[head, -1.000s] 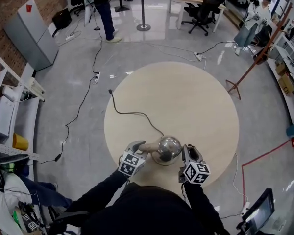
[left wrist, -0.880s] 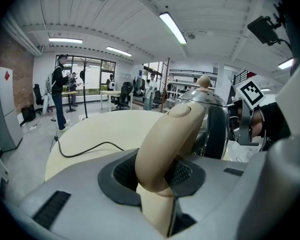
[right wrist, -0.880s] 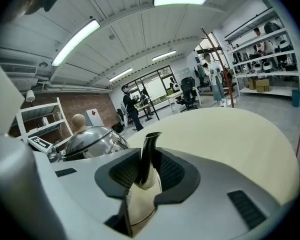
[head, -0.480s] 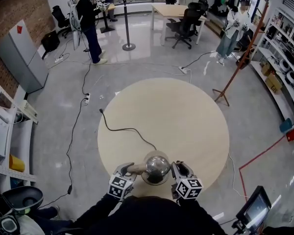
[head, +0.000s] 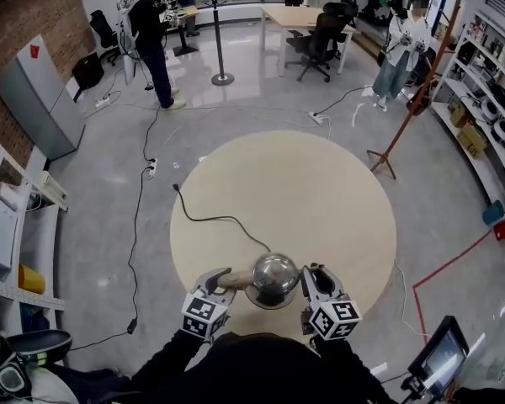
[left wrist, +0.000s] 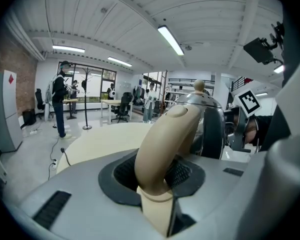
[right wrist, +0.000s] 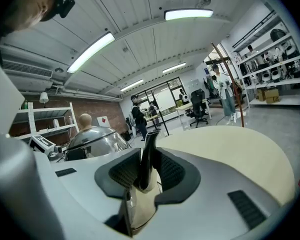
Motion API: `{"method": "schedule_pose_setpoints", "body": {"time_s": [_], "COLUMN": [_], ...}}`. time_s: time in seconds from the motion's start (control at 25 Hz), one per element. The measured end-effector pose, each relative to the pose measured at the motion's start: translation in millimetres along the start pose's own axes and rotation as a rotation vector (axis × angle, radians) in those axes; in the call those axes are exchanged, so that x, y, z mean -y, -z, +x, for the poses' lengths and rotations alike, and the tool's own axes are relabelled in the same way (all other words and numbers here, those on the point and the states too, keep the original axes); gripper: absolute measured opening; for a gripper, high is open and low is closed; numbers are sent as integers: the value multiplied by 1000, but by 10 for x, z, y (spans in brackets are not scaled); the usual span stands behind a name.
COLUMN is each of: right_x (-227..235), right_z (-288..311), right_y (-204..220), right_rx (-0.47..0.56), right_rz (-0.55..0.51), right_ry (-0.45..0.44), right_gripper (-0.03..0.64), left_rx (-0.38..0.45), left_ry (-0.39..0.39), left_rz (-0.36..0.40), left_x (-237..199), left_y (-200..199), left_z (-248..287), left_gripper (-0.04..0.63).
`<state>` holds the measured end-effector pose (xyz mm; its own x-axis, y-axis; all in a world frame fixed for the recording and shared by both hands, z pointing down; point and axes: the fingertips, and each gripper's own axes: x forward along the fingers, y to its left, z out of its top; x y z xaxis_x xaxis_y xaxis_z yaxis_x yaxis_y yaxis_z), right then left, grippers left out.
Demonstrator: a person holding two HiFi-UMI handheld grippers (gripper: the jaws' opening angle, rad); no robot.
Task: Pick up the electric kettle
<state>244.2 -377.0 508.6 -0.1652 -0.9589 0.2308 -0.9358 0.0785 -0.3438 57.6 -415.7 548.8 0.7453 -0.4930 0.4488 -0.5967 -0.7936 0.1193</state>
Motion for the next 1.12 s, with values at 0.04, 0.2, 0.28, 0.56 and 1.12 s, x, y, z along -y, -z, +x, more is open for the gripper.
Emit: {"method": "schedule_pose_setpoints", "body": {"time_s": [0.04,0.2,0.28,0.56,1.12], "right_x": [29,18,-1,129,6], "right_z": [-1,-63,-57,-61,-174], "right_y": [-74,-295,-397,-510,-769], "right_rx": [9,36,45,50,148], "right_rz": [-12,-55,-66,-56,-94], "right_ry": [-6,-19,-20,-30,-38], "right_gripper": [103,103,103,103,103], "left_rx": [9,30,37,28,96], "left_ry": [0,1,3,10,22], "left_rz": [-2,-11,-13,-1,-3], "left_x": [30,129,139,227,245], "left_y": [-49,-178,-260,-409,-676], "left_z": [24,-13,-30,68,-28], "left_gripper": [115,109,107,106,103]}}
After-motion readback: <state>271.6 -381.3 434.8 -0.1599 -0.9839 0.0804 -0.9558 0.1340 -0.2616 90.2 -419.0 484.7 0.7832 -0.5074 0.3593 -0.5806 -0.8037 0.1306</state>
